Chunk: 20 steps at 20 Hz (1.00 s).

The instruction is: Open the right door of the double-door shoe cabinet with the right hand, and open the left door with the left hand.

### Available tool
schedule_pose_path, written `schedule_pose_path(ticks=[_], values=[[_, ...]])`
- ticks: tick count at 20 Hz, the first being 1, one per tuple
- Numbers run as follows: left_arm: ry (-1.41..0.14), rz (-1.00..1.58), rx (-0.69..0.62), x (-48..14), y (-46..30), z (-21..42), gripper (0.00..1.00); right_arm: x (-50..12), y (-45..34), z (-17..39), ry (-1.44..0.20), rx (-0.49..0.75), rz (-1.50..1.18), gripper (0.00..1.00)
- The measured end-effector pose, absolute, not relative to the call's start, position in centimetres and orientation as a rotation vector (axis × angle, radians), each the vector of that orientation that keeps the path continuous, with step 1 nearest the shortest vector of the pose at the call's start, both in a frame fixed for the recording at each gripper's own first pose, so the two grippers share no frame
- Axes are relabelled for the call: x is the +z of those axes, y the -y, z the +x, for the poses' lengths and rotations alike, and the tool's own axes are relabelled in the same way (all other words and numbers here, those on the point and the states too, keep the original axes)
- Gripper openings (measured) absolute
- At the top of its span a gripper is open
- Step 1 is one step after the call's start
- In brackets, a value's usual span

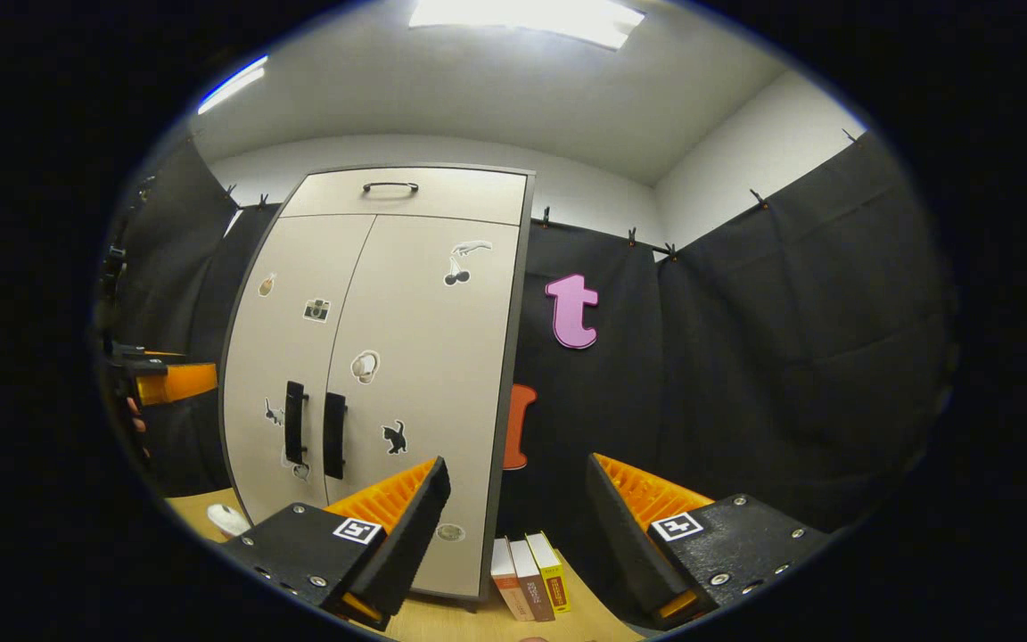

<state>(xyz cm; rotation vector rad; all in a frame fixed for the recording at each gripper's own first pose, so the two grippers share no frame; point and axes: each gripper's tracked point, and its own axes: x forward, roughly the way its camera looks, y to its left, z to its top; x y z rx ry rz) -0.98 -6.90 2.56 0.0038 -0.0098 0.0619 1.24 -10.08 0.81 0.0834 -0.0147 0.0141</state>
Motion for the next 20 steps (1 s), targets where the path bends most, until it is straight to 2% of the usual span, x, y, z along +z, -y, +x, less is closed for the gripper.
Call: schedule_pose_path(ticks=[9,20], values=[[0.012,0.027,0.094,2.9,6.7,-1.1,0.96,-0.5,9.9,2.3,-0.010,0.042,0.115,0.94],[0.009,0.028,0.115,2.6,4.7,-1.3,0.96,-1.2,6.1,4.5,-0.028,0.098,0.122,0.94]])
